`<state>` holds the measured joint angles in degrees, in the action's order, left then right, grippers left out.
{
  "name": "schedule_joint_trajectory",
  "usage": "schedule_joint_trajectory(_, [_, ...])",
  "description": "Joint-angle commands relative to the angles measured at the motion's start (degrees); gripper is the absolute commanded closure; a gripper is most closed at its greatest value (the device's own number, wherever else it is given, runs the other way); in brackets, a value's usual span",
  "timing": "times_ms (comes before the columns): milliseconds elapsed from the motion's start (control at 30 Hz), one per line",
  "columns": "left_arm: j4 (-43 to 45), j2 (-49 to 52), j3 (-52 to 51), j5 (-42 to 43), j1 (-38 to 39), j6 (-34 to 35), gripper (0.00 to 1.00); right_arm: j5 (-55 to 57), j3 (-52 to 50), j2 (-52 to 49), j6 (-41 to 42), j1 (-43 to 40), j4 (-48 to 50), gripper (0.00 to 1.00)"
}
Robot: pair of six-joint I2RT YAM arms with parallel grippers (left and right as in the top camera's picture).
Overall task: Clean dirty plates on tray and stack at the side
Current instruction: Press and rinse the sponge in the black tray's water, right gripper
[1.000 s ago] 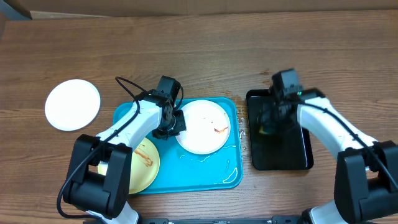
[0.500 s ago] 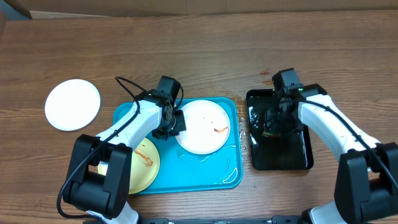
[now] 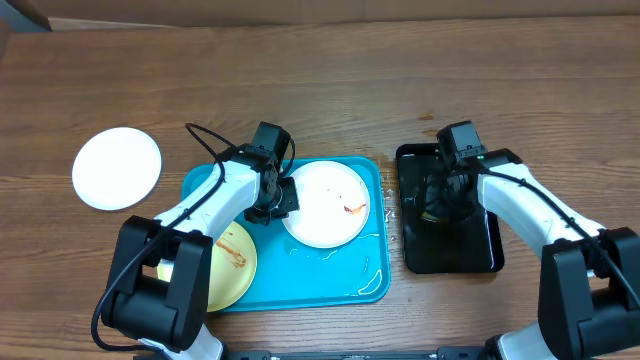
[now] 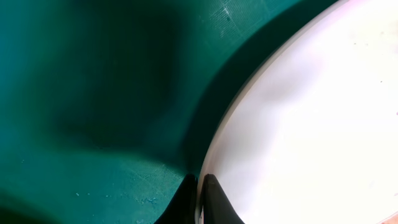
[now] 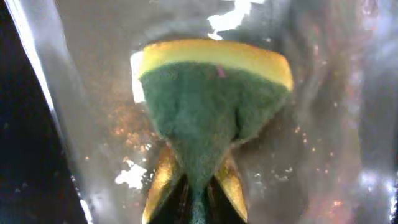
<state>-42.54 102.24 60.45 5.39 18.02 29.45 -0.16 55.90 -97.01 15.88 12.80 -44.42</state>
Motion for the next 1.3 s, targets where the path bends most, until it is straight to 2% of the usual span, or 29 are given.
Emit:
schedule_joint_trajectory(0, [-0.22,0.74,-0.52,-1.36,-0.09,-1.18,0.96,-0.35,-3.69,0.76,2.19,-0.02,2.67,0.96])
schedule_joint_trajectory(67, [-0.22,0.74,-0.52,-1.40,-0.09,-1.18,0.96,-0.31,-5.60,0.76,2.21,-0.02,6.03,0.95])
schedule_joint_trajectory(133, [-0.26,0.74,-0.52,-1.49,-0.09,-1.18,0.96,-0.33,-7.32,0.76,2.23,-0.02,8.90,0.78])
schedule_joint_trajectory(167, [-0.28,0.74,-0.52,-1.49,-0.09,-1.18,0.96,-0.33,-8.00,0.76,2.23,-0.02,9.97,0.76])
schedule_joint_trajectory(200, [-0.31,0.74,-0.52,-1.46,-0.09,-1.18,0.96,-0.33,-8.22,0.76,2.23,-0.02,10.32,0.76])
schedule_joint_trajectory(267, [-0.37,0.74,-0.52,-1.46,-0.09,-1.18,0.96,-0.50,-7.32,1.01,2.21,-0.17,9.84,0.86])
schedule_joint_trajectory(333, [-0.48,0.74,-0.52,-1.53,-0.09,-1.22,0.96,-1.57,-4.28,1.62,2.14,-0.55,6.91,0.86])
schedule_joint_trajectory(600, [-0.48,0.74,-0.52,-1.51,-0.09,-1.79,0.96,-2.49,11.37,3.26,1.97,-1.03,-10.91,0.62])
schedule_joint_trajectory(833, [-0.48,0.74,-0.52,-1.51,-0.09,-1.81,0.96,-2.51,6.27,3.15,2.19,-0.57,-12.33,0.57])
schedule_joint_trajectory(967, [-0.48,0.74,-0.52,-1.51,-0.09,-1.81,0.96,-2.56,0.50,3.15,2.45,-0.55,-8.37,0.57])
schedule_joint_trajectory(1100, [-0.48,0.74,-0.52,-1.51,-0.09,-1.81,0.96,-2.49,-6.23,3.15,2.40,-0.55,-0.07,0.57])
schedule_joint_trajectory(1200, [-0.48,0.74,-0.52,-1.51,-0.09,-1.81,0.96,-2.23,-9.14,3.15,2.40,-0.68,6.01,0.72])
schedule_joint_trajectory(1267, [-0.63,0.74,-0.52,-1.51,-0.09,-1.84,0.96,-2.51,-8.81,3.15,2.43,-0.96,6.69,0.87])
